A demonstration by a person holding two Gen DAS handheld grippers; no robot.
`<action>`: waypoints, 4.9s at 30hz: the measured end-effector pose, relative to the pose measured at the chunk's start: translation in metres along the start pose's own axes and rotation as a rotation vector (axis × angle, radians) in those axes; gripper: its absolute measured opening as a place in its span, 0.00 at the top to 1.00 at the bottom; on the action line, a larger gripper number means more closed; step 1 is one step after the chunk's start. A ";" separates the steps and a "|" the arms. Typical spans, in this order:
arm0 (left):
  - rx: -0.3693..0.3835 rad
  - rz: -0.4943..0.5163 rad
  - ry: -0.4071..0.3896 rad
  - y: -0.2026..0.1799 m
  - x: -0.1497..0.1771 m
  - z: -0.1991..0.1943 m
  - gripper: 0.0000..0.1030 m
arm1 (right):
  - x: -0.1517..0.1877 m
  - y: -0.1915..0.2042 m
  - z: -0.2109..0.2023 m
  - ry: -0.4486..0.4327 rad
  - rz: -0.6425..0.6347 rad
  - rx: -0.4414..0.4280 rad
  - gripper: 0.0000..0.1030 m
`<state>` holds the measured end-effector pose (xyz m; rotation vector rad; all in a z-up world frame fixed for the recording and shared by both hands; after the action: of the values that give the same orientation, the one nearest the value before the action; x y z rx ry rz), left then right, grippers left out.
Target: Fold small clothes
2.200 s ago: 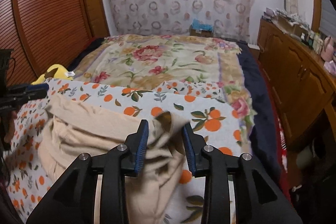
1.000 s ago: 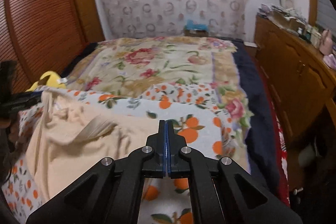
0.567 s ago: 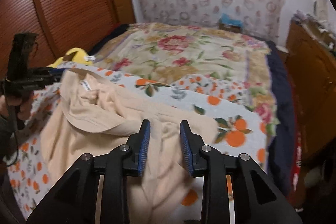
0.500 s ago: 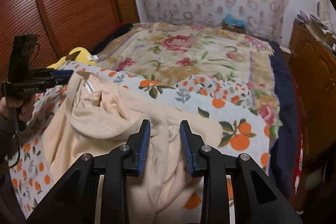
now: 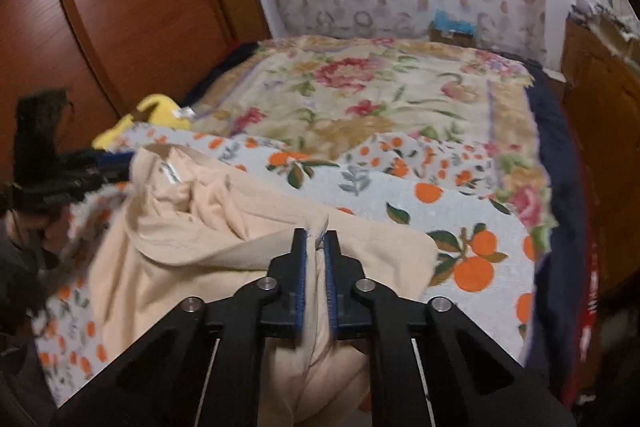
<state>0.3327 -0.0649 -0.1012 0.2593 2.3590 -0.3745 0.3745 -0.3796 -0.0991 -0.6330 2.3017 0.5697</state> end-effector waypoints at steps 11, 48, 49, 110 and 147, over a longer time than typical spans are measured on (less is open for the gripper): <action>0.065 -0.028 0.020 0.000 -0.001 0.007 0.56 | 0.009 -0.019 -0.023 -0.041 0.133 0.314 0.90; 0.262 -0.074 -0.138 0.006 0.002 -0.074 0.93 | 0.004 0.079 -0.051 -0.173 0.006 0.076 0.90; 0.252 -0.076 -0.159 0.011 0.003 -0.084 0.93 | -0.004 0.090 -0.051 -0.190 -0.018 0.068 0.90; -0.308 -0.360 -0.158 0.222 0.160 -0.187 0.47 | -0.138 0.289 0.260 0.141 -0.075 -0.197 0.66; -0.331 -0.116 -0.271 0.082 0.122 -0.220 0.46 | -0.029 0.282 0.016 -0.165 -0.186 0.081 0.56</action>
<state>0.1296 0.0963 -0.0484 -0.0807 2.1302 -0.0629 0.2386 -0.1409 -0.0273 -0.7239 2.0746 0.4227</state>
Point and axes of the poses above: each gripper's, at about its wrist camera, not at the fingertips, and z roughly the way its jaws point, y to its left, x to its underside, the point moved 1 cm from there along z, roughly the way its jaws point, and after that the axes turned 2 degrees about -y, right-handed, at the moved point
